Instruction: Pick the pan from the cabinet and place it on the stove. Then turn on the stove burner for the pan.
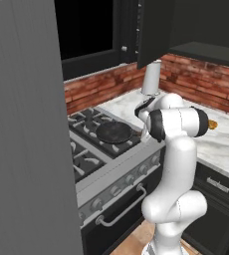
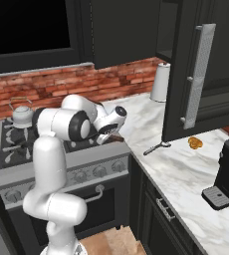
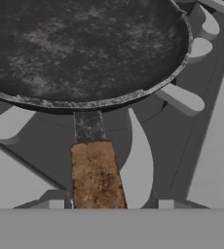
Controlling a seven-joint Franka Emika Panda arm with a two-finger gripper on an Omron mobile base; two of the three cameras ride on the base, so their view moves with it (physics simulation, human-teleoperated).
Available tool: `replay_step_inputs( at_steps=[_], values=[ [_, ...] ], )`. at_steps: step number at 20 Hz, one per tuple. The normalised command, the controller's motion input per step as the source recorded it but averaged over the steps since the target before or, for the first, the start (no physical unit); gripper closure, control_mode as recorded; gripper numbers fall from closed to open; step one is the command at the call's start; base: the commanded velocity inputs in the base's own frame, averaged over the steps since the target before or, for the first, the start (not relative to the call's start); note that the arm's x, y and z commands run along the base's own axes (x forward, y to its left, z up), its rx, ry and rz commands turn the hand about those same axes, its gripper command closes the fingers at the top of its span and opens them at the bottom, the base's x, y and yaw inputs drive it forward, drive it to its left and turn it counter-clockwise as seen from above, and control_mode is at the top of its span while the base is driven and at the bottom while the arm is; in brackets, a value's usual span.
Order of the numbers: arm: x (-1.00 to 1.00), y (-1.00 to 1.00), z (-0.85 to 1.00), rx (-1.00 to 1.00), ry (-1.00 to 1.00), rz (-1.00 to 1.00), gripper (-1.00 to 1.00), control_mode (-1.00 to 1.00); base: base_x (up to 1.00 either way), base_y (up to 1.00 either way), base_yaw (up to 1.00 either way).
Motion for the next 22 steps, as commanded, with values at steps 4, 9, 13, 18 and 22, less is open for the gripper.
replay_step_inputs(
  at_steps=[4, 9, 13, 18, 22],
  values=[
    [0.01, 0.00, -0.04, 0.00, 0.00, 0.00, -1.00, -1.00, 0.00, 0.00, 0.00],
    [0.00, 0.00, 0.01, 0.00, -0.01, 0.00, -1.00, -1.00, 0.00, 0.00, 0.00],
    [0.00, 0.00, 0.05, 0.00, 0.00, 0.00, -1.00, -1.00, 0.00, 0.00, 0.00],
    [0.00, 0.00, 0.05, 0.00, -0.01, 0.01, -1.00, -1.00, 0.00, 0.00, 0.00],
    [-0.01, -0.01, 0.13, 0.00, -0.03, 0.01, -1.00, -1.00, 0.00, 0.00, 0.00]
  ],
)
